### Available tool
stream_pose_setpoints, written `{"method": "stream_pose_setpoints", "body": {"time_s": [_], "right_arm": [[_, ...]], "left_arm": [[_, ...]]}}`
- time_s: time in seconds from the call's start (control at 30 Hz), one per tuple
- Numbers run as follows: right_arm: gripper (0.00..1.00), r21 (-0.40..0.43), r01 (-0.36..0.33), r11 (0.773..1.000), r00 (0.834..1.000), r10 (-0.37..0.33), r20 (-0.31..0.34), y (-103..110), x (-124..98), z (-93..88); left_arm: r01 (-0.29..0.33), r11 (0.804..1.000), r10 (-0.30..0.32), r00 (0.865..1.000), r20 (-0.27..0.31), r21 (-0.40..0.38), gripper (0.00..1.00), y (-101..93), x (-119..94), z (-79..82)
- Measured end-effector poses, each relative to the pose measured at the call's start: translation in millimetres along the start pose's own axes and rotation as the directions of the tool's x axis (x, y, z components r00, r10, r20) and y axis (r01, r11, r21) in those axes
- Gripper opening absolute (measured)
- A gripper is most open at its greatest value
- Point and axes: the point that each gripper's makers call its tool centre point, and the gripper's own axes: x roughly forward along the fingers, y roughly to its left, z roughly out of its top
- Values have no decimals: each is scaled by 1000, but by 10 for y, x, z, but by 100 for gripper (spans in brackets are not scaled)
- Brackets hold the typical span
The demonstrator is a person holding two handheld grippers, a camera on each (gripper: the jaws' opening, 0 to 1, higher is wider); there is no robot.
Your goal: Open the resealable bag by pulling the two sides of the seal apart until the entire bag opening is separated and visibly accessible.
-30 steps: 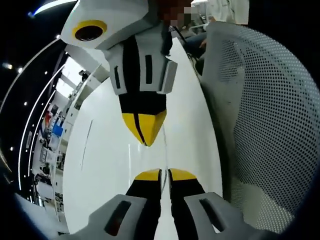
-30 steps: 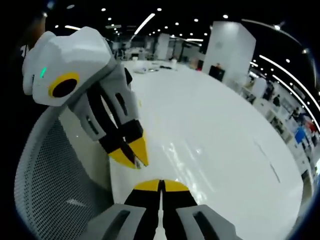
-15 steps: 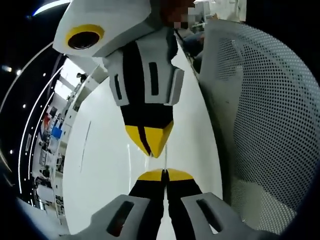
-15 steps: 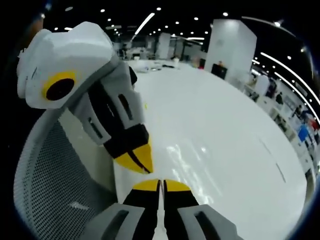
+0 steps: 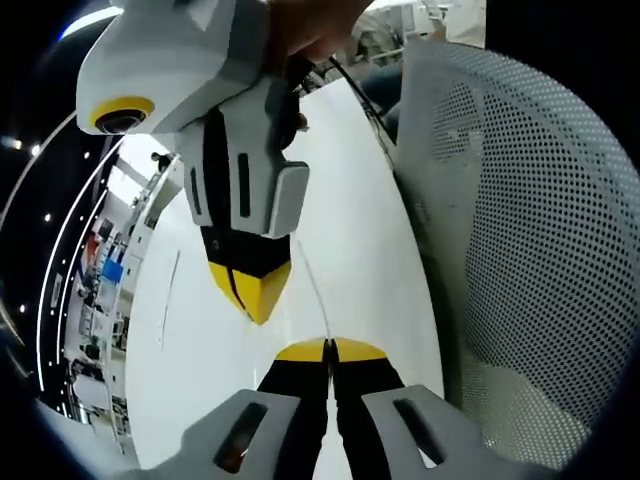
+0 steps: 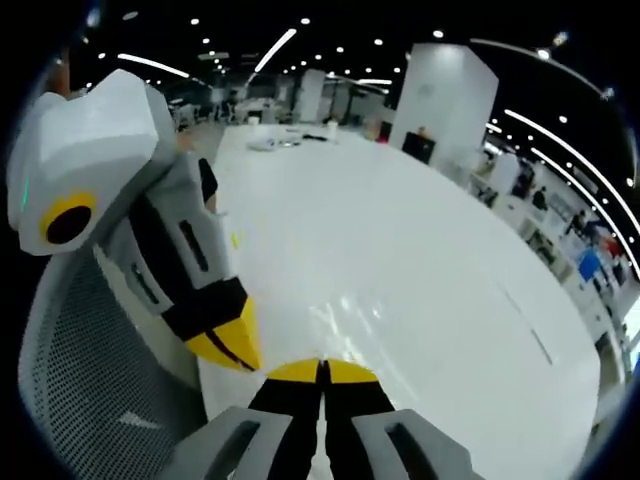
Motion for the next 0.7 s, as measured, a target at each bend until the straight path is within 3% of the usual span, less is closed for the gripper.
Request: {"method": "stream_pose_setpoints", "body": {"time_s": [0.27, 0.5, 0.53, 0.7], "right_arm": [[0, 35, 75, 997, 996, -76, 40, -231, -100, 130], [0, 15, 131, 991, 989, -132, 71, -401, -241, 319], [0, 6, 167, 986, 982, -167, 89, -509, -330, 414], [0, 9, 222, 975, 967, -221, 126, -646, -450, 552]], "left_arm": [[-9, 1000, 10, 1000, 12, -13, 0, 44, -3, 19], [-20, 1000, 20, 1000, 13, -19, 0, 108, 0, 15], [-33, 999, 33, 999, 14, -15, 0, 165, 7, 19], [-69, 997, 69, 997, 17, -30, 0, 293, -3, 17]]}}
